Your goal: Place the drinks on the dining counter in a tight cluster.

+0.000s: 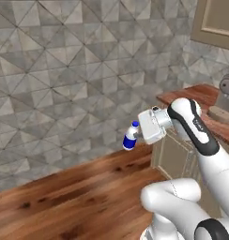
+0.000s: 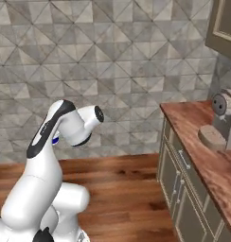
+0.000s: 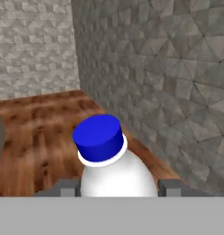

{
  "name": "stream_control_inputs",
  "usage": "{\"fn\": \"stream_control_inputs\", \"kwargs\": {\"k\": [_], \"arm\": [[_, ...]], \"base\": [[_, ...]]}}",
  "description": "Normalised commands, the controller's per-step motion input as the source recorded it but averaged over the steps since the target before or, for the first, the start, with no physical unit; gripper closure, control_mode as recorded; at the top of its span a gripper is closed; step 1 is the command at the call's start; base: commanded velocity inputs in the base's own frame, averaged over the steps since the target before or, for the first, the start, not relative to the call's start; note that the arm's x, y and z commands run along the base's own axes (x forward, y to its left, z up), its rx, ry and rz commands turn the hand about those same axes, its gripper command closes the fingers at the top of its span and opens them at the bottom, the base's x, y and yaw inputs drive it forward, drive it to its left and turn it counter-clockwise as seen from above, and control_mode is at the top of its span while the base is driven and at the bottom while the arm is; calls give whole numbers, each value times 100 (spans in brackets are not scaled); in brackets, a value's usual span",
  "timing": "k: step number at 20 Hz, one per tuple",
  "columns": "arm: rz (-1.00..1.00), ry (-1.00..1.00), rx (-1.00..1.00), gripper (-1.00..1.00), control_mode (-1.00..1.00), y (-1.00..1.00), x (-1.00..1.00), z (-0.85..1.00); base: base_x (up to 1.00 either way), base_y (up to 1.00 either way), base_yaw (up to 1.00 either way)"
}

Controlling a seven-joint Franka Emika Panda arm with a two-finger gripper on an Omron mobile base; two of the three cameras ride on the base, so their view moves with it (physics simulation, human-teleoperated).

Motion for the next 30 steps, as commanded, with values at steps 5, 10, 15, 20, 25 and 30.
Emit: {"fn": "stream_control_inputs", "kwargs": {"k": [5, 10, 15, 20, 25, 30], "arm": [[0, 0, 0, 100, 100, 0, 0, 0], [0, 0, 0, 100, 100, 0, 0, 0], [0, 0, 0, 100, 100, 0, 0, 0], [0, 0, 0, 100, 100, 0, 0, 0], [0, 0, 0, 100, 100, 0, 0, 0], [0, 0, 0, 100, 100, 0, 0, 0]], "base": [[41, -1, 98], [56, -18, 92], [57, -26, 93], [89, -20, 90], [100, -24, 85], [100, -74, 56]]}}
